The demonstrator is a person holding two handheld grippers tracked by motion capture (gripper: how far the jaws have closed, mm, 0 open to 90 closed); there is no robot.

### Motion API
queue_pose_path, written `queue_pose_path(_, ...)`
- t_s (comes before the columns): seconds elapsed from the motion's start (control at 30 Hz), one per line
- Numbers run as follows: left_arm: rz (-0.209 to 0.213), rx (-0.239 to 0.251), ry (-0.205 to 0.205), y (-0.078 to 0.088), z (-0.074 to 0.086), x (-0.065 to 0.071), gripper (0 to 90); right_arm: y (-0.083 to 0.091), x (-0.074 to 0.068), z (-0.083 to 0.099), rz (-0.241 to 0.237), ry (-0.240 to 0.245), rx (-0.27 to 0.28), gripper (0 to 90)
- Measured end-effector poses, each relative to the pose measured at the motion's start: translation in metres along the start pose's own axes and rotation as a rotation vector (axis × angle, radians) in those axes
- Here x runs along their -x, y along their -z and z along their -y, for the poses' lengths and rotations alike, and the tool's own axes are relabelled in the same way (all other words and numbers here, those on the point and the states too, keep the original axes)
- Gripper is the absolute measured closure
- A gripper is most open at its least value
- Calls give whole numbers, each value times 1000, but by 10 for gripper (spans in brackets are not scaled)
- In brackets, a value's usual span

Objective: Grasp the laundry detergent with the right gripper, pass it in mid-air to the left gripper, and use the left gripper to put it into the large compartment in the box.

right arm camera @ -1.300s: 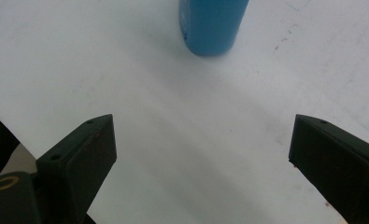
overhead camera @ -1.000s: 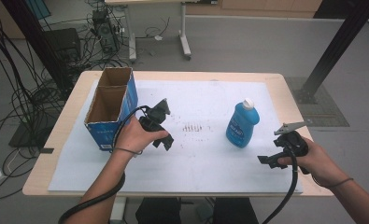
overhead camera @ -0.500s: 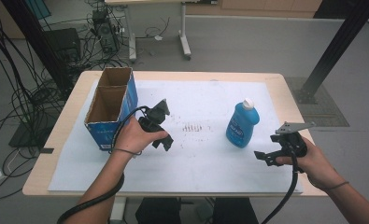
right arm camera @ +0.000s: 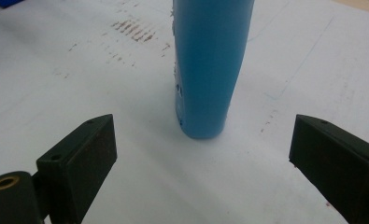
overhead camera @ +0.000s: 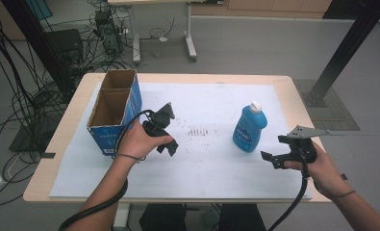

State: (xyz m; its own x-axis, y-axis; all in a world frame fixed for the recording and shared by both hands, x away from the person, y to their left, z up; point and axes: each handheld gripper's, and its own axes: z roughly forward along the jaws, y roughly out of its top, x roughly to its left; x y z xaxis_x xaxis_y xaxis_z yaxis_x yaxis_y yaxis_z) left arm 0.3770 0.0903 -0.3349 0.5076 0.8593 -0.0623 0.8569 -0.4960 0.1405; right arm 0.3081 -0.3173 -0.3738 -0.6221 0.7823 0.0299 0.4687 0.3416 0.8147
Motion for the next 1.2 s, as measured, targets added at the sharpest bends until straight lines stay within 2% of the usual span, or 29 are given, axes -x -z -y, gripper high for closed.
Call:
queue_pose_path(0.23,1,-4,-9,0,-1,2,126,-1,1,4,-1,-14,43,72)
queue_pose_path(0.6,0,-7,-8,0,1,2,125,-6,-2,8,-39,-16,109,62)
queue_pose_path(0.77,1,-7,-4,0,2,3,125,-9,-3,10,-42,-15,117,59)
queue_pose_path(1.2,3,-9,-13,0,2,3,125,-20,1,12,-8,-10,115,60)
